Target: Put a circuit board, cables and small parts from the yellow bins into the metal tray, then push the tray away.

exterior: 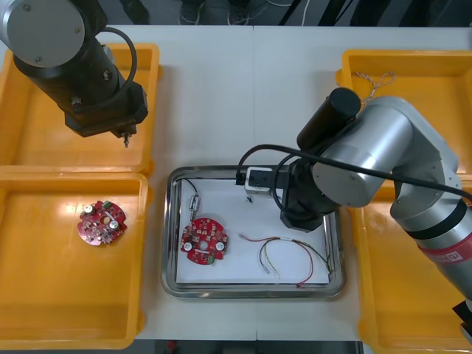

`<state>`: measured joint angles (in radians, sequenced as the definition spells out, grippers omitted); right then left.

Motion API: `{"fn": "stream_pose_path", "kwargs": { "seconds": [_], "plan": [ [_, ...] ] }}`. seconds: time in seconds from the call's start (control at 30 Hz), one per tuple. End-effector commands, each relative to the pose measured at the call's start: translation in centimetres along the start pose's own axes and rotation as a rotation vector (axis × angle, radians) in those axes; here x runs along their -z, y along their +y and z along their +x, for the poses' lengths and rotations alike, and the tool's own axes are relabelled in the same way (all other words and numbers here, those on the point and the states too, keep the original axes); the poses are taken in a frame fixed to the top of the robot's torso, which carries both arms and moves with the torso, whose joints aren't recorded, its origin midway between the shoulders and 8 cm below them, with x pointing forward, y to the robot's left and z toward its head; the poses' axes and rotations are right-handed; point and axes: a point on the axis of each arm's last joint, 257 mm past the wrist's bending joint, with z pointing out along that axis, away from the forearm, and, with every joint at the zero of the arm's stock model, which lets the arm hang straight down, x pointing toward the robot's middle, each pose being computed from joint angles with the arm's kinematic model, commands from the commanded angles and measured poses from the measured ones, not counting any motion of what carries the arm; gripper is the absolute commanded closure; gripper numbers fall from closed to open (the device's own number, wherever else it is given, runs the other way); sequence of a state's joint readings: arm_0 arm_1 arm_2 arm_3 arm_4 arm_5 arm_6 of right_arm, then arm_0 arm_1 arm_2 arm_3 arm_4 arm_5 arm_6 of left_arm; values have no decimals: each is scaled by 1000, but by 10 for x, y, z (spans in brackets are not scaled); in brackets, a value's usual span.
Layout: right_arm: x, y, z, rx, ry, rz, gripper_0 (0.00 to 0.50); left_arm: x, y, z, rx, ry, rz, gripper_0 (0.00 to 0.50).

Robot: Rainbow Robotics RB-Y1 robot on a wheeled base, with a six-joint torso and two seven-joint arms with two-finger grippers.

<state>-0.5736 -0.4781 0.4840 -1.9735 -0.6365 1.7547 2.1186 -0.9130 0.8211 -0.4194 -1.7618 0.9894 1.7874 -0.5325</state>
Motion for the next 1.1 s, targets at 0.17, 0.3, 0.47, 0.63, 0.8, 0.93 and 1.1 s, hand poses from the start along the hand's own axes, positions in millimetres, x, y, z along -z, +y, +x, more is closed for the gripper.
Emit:
{"fn": "stream_pose_path", "kwargs": {
  "seconds": [0.17, 0.3, 0.47, 0.63, 0.8, 0.93, 1.1],
  "plan": [
    [74, -34, -4, -85, -82, 22, 0, 16, 4, -5, -62, -34, 13, 500],
    [99, -53, -5, -133, -157, 50, 0, 17, -5, -1, -78, -36, 28, 500],
    [127, -74, 10, -197, -207, 97, 0, 17, -19, 6, -99, -38, 50, 500],
    [154, -96, 41, -298, -228, 143, 0, 16, -41, 18, -118, -39, 75, 500],
    [169, -110, 70, -457, -234, 179, 0, 16, -57, 32, -148, -51, 76, 500],
    [183, -121, 90, -608, -276, 206, 0, 10, -68, 42, -165, -53, 71, 500],
    [192, -126, 118, -750, -299, 228, 0, -1, -81, 56, -190, -50, 62, 500]
  ]
}}
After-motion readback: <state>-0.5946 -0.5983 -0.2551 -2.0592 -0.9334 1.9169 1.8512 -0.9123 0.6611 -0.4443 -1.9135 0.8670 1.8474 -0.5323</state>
